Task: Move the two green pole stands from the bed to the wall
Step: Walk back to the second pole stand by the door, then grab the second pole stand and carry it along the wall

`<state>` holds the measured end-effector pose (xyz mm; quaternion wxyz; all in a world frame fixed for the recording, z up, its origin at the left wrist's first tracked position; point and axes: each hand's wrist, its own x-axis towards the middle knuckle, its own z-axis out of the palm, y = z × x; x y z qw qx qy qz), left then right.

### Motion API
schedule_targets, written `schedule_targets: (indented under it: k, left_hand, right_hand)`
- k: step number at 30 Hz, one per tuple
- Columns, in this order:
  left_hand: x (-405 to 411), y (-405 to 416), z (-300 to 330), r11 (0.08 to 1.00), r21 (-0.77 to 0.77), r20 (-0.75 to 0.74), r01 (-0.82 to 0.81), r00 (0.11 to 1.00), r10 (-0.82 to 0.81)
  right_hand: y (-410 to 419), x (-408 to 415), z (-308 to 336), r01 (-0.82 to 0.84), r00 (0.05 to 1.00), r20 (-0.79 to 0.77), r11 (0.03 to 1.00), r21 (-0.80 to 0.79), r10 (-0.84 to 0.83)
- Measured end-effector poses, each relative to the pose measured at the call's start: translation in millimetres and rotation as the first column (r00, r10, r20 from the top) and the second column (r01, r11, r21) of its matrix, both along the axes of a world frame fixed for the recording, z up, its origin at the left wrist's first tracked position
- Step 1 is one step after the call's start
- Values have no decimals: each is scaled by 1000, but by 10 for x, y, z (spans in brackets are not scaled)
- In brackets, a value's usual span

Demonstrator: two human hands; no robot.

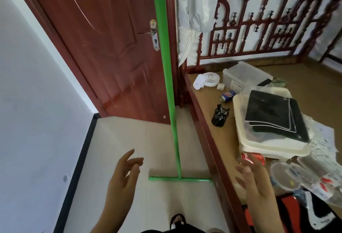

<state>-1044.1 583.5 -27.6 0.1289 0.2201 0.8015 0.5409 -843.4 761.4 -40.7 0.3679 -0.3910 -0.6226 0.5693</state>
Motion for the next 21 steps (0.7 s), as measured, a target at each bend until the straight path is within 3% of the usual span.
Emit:
schedule_targets:
  k: [5,10,13,16,18,21]
  left_hand:
    - [-567,637,110,992,-57,-44,108,993,-111]
    - [-1062,1389,324,979,-83,-110,184,975,-193]
    - [-1197,1776,415,969,-65,-91,238,966,-243]
    - [-1240,2035,439,967,-69,-79,244,965,-249]
    - [-1264,2128,432,971,-74,-100,228,967,-235]
    - [-1320,2187,415,981,-77,-124,177,975,-186]
  right_hand:
    - [573,-648,236,-40,997,59,999,-17,41]
    - [1243,-1491,565,-277,960,69,956,93,272]
    - [1484,-2059,866,-496,868,85,853,162,489]
    - [1605,-2506,1125,-705,706,111,679,205,700]
    - [1666,-2688,1215,-779,622,146,588,218,769]
    - [1744,-2866,1229,-824,557,120,527,208,822]
